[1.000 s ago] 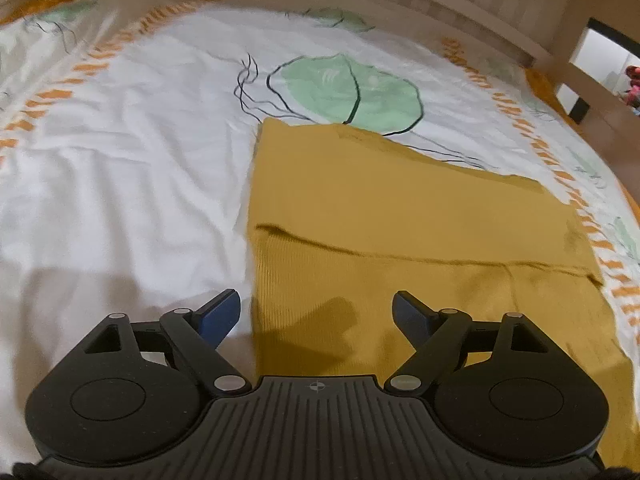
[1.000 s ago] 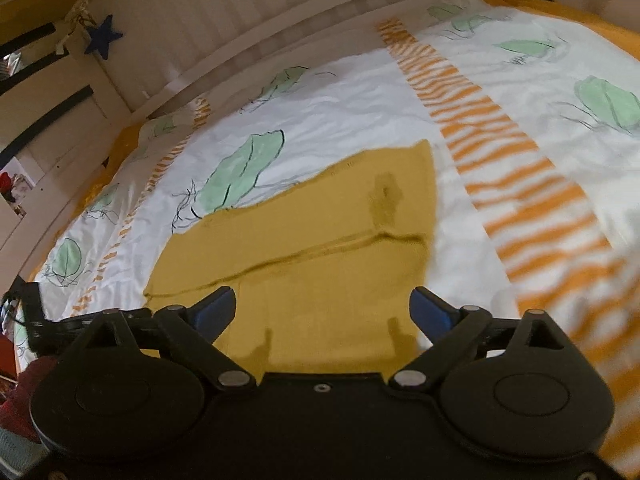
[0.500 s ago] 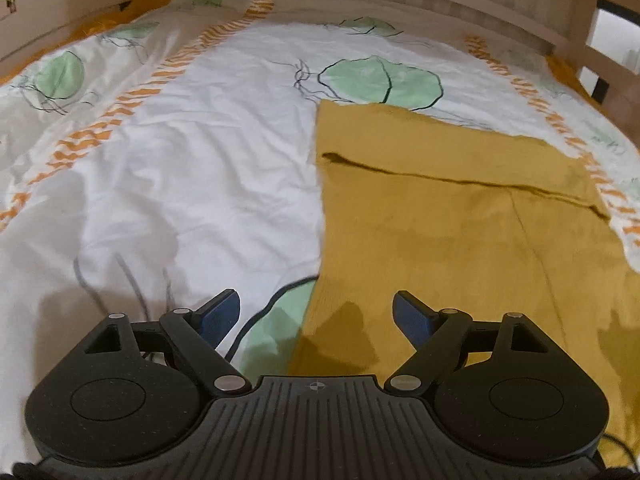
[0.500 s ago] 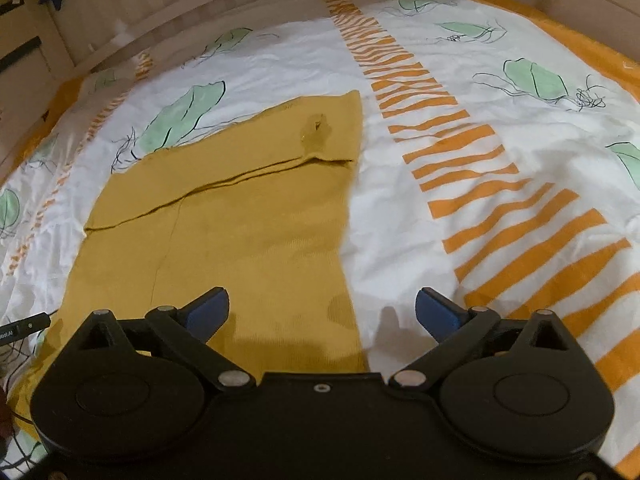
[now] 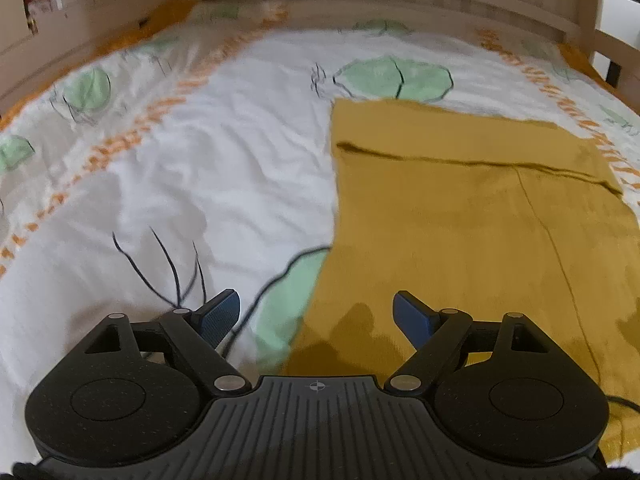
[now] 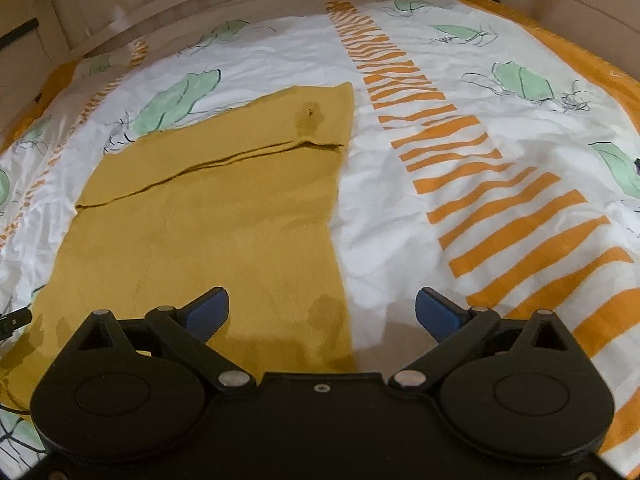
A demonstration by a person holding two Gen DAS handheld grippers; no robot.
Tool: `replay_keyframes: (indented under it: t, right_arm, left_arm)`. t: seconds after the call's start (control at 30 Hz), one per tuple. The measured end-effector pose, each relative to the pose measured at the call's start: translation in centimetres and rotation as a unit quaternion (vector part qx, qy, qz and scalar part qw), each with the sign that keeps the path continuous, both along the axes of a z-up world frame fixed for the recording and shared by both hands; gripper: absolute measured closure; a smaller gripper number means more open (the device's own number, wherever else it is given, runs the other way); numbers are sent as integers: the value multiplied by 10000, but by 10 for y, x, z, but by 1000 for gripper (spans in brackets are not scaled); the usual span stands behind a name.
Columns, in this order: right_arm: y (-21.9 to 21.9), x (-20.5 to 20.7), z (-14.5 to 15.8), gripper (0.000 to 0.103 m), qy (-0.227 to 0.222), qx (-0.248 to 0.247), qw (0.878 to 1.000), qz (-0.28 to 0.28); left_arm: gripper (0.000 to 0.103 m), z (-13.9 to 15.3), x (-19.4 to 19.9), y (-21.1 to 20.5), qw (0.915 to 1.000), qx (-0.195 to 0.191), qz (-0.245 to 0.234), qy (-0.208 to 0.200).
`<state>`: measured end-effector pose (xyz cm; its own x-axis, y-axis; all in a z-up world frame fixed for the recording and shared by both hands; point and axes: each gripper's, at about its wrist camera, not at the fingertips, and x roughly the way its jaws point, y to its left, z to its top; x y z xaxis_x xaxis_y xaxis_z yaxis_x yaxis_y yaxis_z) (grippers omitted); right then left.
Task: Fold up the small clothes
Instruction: 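Move both open grippers to the folded edge of the sweater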
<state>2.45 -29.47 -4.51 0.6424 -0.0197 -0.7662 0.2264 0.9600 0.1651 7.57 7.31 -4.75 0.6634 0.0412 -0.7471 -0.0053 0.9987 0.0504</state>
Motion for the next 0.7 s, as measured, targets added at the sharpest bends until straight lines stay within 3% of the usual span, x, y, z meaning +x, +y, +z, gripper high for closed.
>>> replay_keyframes:
  t: [0.33, 0.6, 0.7]
  right_arm:
    - [-5, -14, -3, 3, 86, 185, 9998, 7]
    - [-2, -34, 0, 3, -23, 381, 9992, 76]
    - [0, -41, 2, 3, -60, 419, 9990, 152]
  left_arm:
    - [20, -4, -10, 7, 9991, -285, 18, 315]
    - [20, 0, -34, 7, 9986, -281, -234, 387]
    - [20, 1, -46, 2, 9986, -109, -350, 368]
